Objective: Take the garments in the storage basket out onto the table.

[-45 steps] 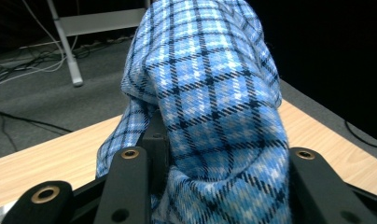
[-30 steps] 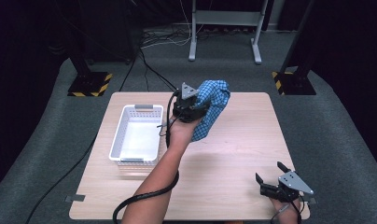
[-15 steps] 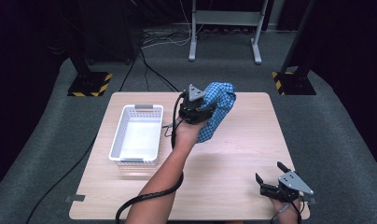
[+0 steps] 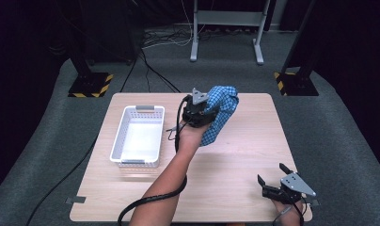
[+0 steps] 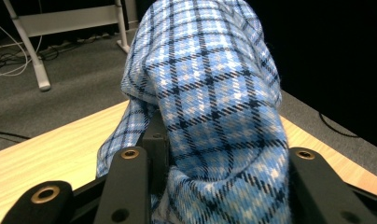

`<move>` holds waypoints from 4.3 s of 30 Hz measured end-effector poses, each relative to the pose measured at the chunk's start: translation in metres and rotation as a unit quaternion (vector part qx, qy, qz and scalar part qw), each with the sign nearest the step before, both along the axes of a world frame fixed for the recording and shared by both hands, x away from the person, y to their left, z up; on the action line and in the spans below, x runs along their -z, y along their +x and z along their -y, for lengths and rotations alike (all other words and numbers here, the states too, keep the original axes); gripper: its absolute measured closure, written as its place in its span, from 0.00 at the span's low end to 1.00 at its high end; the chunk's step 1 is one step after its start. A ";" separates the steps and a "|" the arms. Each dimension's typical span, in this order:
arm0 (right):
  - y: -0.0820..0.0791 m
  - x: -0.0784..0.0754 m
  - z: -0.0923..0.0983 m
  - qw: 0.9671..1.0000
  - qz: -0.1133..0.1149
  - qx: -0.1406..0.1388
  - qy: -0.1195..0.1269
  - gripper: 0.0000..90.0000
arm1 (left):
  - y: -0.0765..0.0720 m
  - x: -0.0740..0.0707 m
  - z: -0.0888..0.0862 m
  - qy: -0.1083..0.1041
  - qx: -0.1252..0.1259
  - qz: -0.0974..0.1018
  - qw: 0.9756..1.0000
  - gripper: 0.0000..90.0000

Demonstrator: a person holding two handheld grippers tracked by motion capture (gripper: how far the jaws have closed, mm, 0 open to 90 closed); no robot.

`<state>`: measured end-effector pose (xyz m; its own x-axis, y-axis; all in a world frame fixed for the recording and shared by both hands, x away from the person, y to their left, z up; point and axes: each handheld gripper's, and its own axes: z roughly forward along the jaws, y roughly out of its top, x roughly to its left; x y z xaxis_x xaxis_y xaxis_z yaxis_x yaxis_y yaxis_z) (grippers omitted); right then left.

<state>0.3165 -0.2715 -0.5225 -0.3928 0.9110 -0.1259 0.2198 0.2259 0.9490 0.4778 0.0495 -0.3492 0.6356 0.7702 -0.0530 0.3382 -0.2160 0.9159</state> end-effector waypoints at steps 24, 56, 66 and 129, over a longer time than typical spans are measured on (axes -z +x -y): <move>0.000 0.000 0.000 1.000 0.000 -0.002 0.001 0.04 | 0.003 0.054 0.013 0.009 -0.012 -0.028 0.999 0.65; 0.000 0.000 0.000 1.000 0.000 -0.005 0.000 0.04 | 0.005 0.110 0.028 0.031 -0.022 -0.047 0.998 0.65; 0.000 0.000 0.000 1.000 0.001 -0.005 -0.001 0.04 | 0.005 0.126 0.031 0.040 -0.022 -0.053 0.998 0.65; 0.000 0.000 0.001 1.000 0.003 -0.009 0.002 0.04 | 0.004 0.144 0.029 0.045 -0.026 -0.046 0.998 0.00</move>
